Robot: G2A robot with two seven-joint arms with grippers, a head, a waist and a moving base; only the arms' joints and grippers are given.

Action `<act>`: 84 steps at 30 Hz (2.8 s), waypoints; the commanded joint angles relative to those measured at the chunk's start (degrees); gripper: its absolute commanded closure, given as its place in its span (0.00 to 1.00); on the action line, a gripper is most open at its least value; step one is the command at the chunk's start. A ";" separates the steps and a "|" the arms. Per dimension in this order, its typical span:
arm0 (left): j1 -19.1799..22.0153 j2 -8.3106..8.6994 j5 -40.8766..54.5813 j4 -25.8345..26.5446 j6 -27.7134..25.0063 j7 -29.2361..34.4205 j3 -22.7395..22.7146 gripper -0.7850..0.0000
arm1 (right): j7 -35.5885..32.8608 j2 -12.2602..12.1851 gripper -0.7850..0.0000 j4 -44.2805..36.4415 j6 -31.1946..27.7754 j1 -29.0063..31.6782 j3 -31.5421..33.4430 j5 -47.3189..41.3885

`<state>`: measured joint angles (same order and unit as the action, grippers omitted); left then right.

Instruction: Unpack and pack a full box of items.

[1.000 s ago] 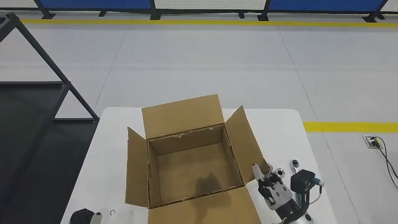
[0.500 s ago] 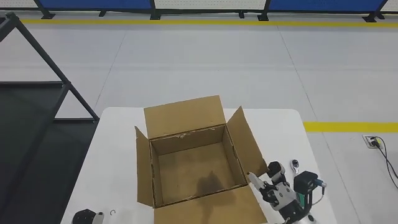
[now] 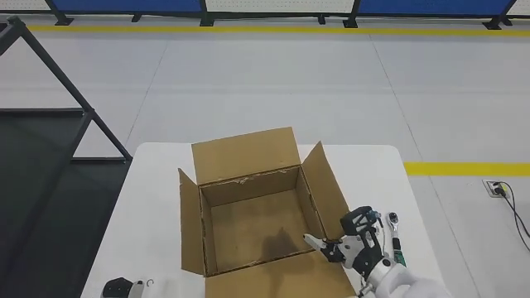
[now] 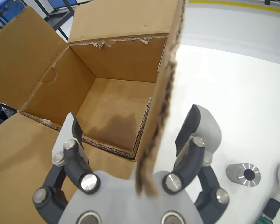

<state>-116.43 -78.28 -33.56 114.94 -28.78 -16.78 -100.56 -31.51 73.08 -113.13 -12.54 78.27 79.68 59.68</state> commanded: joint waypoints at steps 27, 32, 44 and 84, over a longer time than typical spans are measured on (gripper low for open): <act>0.81 -0.11 1.43 -0.97 -0.40 1.27 -0.66 0.00 | 22.48 1.47 1.00 5.66 3.90 0.96 -2.69 -15.38; 0.83 -0.15 1.48 -1.04 -0.49 1.30 -0.71 0.00 | 26.87 1.71 1.00 6.28 2.70 1.77 -2.93 -18.04; 0.71 -0.22 1.65 -1.20 -0.84 1.45 -0.82 0.00 | 32.95 2.07 1.00 7.41 0.49 3.19 -3.81 -19.77; 3.17 -0.49 1.69 -5.18 0.85 1.87 0.39 0.00 | 37.88 3.14 1.00 16.85 -17.43 3.01 -3.06 -47.97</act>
<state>-113.30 -78.76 -31.87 109.84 -27.93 -14.91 -100.20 6.21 76.18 -96.25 -29.77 81.26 76.61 12.38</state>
